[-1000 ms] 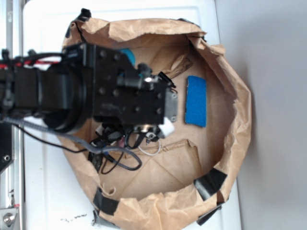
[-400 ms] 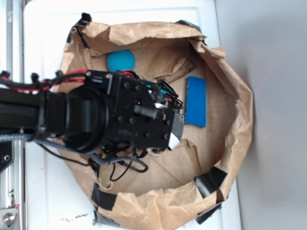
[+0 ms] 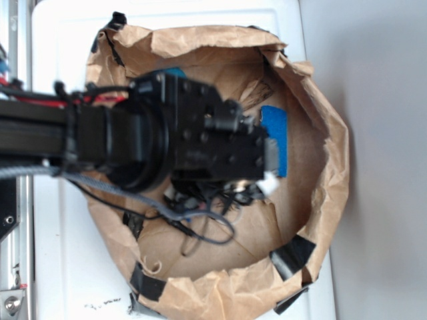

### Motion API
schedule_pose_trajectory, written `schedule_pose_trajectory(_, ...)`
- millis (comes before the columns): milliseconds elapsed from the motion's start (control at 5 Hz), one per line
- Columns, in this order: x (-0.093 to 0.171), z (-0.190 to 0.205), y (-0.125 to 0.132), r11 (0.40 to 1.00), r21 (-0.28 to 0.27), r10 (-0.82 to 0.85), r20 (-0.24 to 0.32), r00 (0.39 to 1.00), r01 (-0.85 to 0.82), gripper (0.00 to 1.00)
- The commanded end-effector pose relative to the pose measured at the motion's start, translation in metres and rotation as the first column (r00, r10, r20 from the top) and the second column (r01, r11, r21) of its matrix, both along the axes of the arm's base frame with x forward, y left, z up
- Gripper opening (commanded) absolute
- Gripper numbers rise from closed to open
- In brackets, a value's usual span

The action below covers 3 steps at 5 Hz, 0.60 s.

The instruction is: Grab the gray animal.

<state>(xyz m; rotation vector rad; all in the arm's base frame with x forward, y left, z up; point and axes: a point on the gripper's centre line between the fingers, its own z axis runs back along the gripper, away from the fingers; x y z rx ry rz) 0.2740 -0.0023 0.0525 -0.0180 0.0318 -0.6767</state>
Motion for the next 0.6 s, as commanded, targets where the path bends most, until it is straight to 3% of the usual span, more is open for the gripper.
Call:
schedule_pose_trajectory(0, 0.017, 0.117, -0.034, 0.981, -0.139, 0.151, 0.136, 0.979, -0.132, 0.0)
schedule_pose_trajectory(200, 0.017, 0.13, -0.033, 0.963, -0.123, 0.256, 0.154, 0.954, -0.239, 0.0)
schedule_pose_trajectory(400, 0.015, 0.12, -0.026, 0.937, -0.084, 0.347, 0.136, 0.928, -0.339, 0.0)
